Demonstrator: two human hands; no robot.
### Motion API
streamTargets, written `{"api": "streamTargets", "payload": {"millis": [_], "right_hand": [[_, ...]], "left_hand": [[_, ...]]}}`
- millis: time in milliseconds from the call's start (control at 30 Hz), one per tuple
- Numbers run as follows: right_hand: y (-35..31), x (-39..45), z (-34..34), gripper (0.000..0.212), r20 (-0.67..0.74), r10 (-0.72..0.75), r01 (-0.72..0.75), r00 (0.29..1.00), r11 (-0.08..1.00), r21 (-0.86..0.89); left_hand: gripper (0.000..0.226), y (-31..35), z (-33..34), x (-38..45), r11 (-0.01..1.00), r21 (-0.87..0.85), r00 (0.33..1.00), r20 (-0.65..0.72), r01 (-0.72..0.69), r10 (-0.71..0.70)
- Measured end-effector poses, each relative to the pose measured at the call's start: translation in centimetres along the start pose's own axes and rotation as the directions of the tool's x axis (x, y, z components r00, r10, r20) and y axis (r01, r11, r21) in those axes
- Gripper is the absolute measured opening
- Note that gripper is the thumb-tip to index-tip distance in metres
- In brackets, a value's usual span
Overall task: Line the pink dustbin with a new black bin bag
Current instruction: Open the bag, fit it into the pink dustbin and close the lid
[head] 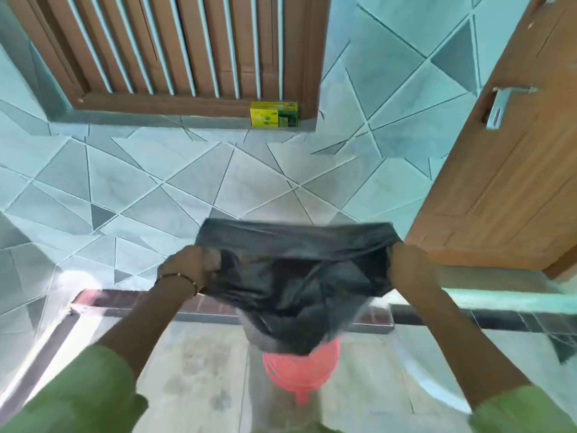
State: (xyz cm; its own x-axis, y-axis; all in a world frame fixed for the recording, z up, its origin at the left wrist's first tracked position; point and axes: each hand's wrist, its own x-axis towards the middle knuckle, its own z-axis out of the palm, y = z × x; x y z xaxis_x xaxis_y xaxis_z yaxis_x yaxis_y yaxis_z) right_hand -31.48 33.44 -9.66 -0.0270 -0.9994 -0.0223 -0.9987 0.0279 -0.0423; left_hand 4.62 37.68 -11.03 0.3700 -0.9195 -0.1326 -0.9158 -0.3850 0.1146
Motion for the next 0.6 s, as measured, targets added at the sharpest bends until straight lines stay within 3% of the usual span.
{"api": "streamTargets", "payload": {"millis": [67, 200, 600], "right_hand": [[0.4, -0.4, 0.4, 0.019, 0.051, -0.005, 0.007, 0.999, 0.999, -0.034], [1.3, -2.6, 1.9, 0.027, 0.323, 0.033, -0.013, 0.946, 0.998, -0.064], [-0.2, -4.6, 2.4, 0.028, 0.291, 0.098, -0.035, 0.952, 0.976, -0.215]], "left_hand": [[0.047, -1.1, 0.6, 0.1, 0.994, 0.106, 1.0, 0.014, -0.008, 0.006], [0.06, -3.3, 3.0, -1.3, 0.921, 0.348, 0.955, 0.286, -0.175, 0.074], [0.046, -4.9, 2.8, -1.5, 0.899, 0.357, 0.945, 0.29, -0.253, 0.151]]}}
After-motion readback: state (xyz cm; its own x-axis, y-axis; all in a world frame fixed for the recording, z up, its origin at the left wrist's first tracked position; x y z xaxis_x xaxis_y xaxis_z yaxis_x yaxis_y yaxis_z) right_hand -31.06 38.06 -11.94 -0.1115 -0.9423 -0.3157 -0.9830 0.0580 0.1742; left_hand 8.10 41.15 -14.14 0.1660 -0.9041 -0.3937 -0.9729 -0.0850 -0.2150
